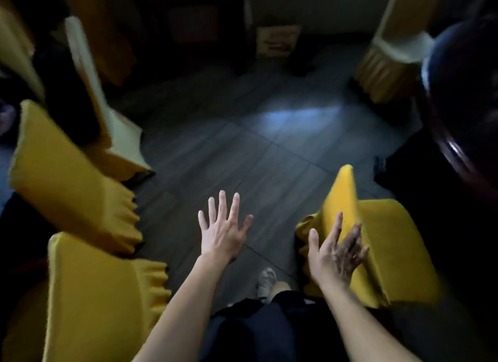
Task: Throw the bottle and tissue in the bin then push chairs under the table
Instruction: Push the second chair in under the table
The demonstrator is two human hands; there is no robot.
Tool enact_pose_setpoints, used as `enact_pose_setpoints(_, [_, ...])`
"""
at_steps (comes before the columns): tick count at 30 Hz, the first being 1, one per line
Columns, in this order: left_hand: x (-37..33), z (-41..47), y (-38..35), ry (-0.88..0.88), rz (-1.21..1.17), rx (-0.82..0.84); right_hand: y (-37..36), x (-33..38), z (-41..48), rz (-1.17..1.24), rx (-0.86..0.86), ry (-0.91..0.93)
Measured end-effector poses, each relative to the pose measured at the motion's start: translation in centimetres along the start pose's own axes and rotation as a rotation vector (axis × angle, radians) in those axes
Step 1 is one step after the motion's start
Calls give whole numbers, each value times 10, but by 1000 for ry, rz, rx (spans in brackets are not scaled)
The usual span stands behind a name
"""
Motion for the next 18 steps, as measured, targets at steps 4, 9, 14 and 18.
enact_pose_setpoints(4, [-73, 40, -13, -224, 15, 44, 10, -46, 17, -79, -27, -187])
enact_pose_setpoints(9, [-161, 66, -28, -461, 41, 84, 17, -99, 30, -106, -105, -458])
enact_pose_setpoints(14, [-238, 87, -45, -683, 109, 99, 16, -121, 43, 16, -205, -679])
enact_pose_setpoints(18, [-293, 90, -66, -860, 143, 132, 18, -139, 50, 27, -306, -756])
Point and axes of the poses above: each hand's wrist, its own z-axis towards the middle knuckle, its own y-axis out of the back of the hand, x = y × z, the point moved 9 cm from there along z, towards the middle knuckle, and after that the axes turned 11 degrees about -x, right-handed, at the moved point
